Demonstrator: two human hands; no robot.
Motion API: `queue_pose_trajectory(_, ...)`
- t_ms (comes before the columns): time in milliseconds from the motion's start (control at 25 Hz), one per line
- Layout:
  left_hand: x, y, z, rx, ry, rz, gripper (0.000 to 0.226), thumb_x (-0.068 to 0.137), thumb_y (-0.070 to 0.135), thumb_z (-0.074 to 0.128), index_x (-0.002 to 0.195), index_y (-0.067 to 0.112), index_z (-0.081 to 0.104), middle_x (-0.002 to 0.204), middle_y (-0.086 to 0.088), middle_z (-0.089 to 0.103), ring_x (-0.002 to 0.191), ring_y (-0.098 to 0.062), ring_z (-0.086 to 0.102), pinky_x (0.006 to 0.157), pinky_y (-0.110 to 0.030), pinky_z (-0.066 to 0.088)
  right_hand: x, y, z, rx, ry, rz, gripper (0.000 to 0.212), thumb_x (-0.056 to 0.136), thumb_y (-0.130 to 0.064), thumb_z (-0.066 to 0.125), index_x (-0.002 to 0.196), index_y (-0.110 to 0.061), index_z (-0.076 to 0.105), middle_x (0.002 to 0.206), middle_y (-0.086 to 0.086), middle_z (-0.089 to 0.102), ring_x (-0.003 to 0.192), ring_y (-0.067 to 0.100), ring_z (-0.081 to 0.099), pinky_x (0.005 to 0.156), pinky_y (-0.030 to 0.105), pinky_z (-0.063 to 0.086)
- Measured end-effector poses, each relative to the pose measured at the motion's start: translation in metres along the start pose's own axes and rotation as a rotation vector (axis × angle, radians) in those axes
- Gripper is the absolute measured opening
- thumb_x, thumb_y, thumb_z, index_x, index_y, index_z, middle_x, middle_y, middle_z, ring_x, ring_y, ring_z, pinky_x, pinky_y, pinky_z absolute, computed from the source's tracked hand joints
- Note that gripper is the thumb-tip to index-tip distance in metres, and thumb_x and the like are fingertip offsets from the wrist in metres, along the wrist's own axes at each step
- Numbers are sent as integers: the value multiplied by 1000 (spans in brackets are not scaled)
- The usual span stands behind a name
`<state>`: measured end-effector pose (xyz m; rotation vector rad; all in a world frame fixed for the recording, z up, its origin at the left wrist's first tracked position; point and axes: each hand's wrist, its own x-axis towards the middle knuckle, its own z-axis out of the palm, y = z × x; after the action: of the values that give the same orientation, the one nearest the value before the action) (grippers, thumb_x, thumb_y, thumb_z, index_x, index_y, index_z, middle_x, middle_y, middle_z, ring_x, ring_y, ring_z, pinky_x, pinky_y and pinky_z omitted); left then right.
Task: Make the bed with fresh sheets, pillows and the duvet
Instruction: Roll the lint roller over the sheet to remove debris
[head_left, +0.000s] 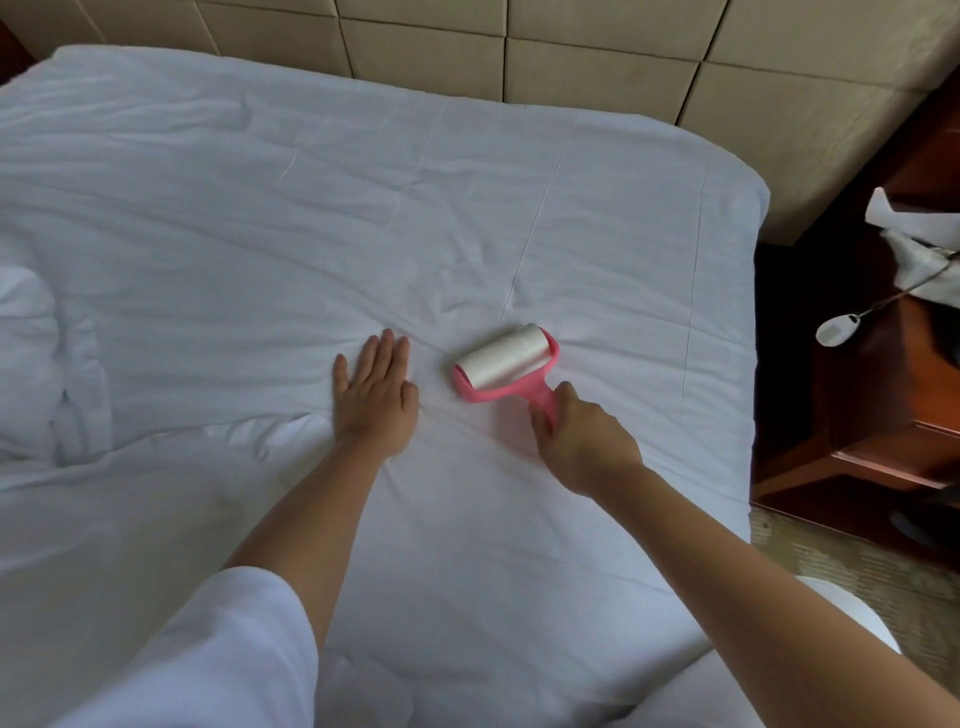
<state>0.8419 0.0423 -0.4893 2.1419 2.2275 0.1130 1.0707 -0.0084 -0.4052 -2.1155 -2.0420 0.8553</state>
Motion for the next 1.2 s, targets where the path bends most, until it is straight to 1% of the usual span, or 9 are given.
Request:
queue_pose_trajectory(160,18,-17,-9,-239,-44,17,53,95,22,26,147,12,34,152,-5,34,141,-14,31,116,-35,8,37,-20,-2,-11,-36,-20,38,101,-41,28,109,-7,43,104,15,60,95,36,59,70,33,38)
queue_pose_trajectory(320,12,-14,-5,-83,-47,59,50,100,20,31,150,16,27,157,1,22,144,-11,22,116,-39,7,48,-31,-8,-11,-54,-24,40,101,-41,27,114,-7,45,109,13,59,98,33,58,72,33,38)
queue_pose_trajectory(400,8,-11,-5,-19,-58,36,54,99,30,19,151,19,20,159,4,15,145,-10,17,116,-39,5,35,-23,-3,0,-46,-18,38,101,-41,29,111,-7,44,107,14,59,99,34,58,71,33,37)
queue_pose_trajectory(520,7,-7,-12,35,-85,15,66,91,40,0,153,22,9,160,5,5,147,-9,9,117,-40,3,9,-8,1,-6,-35,5,34,101,-41,30,106,-9,41,104,14,61,95,35,59,68,33,37)
queue_pose_trajectory(680,4,2,-19,52,-286,-53,54,102,33,13,152,29,-7,160,5,-12,147,-13,-8,118,-47,-2,-11,-6,-1,-27,5,0,32,100,-40,31,105,-10,41,98,10,61,89,33,60,66,32,38)
queue_pose_trajectory(840,-4,10,-25,1,-320,-61,52,102,36,12,151,33,-7,160,4,-14,147,-16,-11,117,-52,-3,-21,3,-7,-124,125,-40,30,100,-42,30,94,-14,37,88,8,62,74,31,55,60,31,37)
queue_pose_trajectory(1000,-24,32,-22,-48,-291,-77,53,103,38,14,152,31,-4,160,1,-13,147,-15,-10,115,-55,-3,-20,7,-3,-77,215,19,34,100,-44,27,91,-14,39,80,5,56,68,28,50,59,31,38)
queue_pose_trajectory(1080,-30,43,-18,-36,-266,-75,54,102,38,14,152,31,-5,160,0,-14,147,-16,-12,113,-58,-3,-20,15,-1,-53,265,57,32,100,-42,28,97,-13,41,85,6,60,74,31,57,60,31,37)
queue_pose_trajectory(1200,-21,55,-20,-43,-289,-79,54,102,39,13,151,31,-9,159,0,-17,146,-18,-14,113,-59,-5,-22,29,-3,-113,307,-18,35,100,-33,31,133,-21,37,88,7,53,69,31,54,57,30,35)
